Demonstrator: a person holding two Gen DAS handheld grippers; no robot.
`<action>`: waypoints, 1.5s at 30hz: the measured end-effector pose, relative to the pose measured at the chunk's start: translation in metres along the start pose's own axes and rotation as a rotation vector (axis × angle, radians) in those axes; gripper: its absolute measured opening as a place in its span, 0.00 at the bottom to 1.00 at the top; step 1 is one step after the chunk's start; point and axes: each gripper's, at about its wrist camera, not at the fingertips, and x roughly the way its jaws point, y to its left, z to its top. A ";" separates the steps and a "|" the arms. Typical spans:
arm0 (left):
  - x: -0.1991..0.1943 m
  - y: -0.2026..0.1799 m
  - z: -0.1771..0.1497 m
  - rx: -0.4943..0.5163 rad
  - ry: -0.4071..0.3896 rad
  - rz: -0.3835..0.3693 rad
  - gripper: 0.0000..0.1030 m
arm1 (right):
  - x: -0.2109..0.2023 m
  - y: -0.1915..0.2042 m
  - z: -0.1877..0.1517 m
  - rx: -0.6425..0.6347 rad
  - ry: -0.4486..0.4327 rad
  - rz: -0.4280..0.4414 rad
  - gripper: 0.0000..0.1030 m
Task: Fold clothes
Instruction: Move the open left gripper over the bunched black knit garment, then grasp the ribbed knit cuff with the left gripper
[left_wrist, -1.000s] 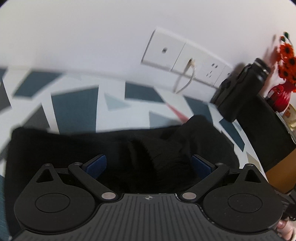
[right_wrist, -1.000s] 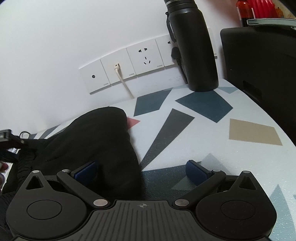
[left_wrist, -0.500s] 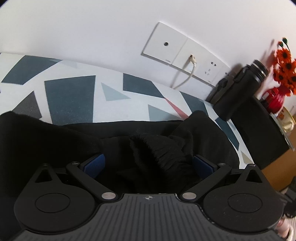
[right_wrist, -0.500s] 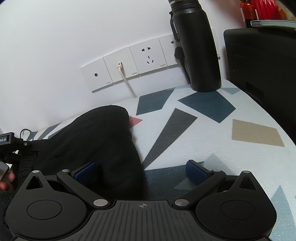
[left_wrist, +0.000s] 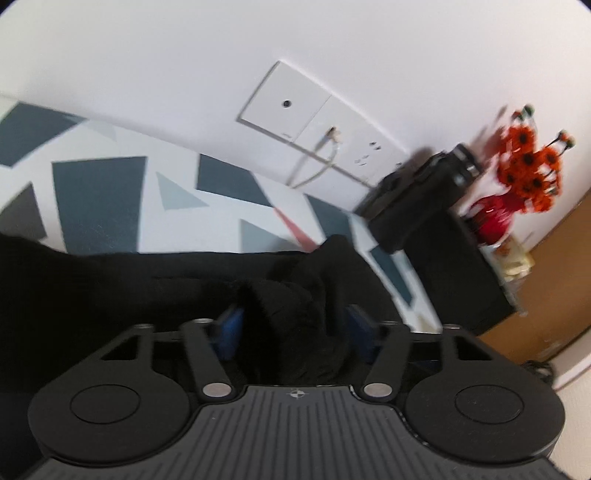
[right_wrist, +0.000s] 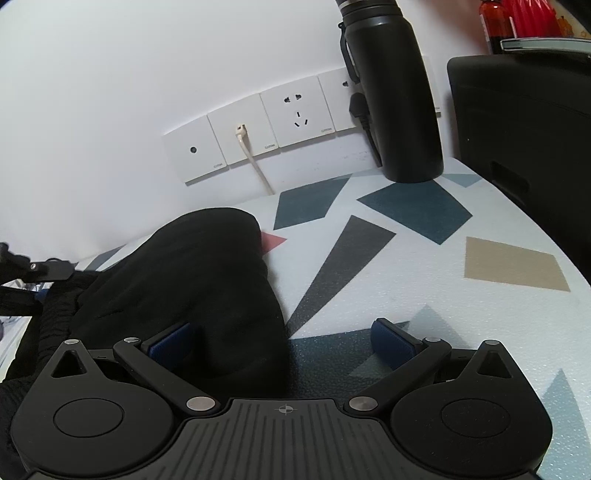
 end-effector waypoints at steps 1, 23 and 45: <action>-0.001 0.001 -0.001 -0.002 0.002 -0.013 0.39 | 0.000 0.000 0.000 -0.001 0.000 -0.001 0.99; 0.015 0.008 -0.006 -0.093 -0.048 -0.042 0.77 | -0.001 -0.003 0.001 0.009 -0.004 0.010 0.99; -0.016 -0.016 -0.037 0.012 -0.077 -0.075 0.12 | -0.001 -0.004 0.001 0.020 -0.008 0.017 0.99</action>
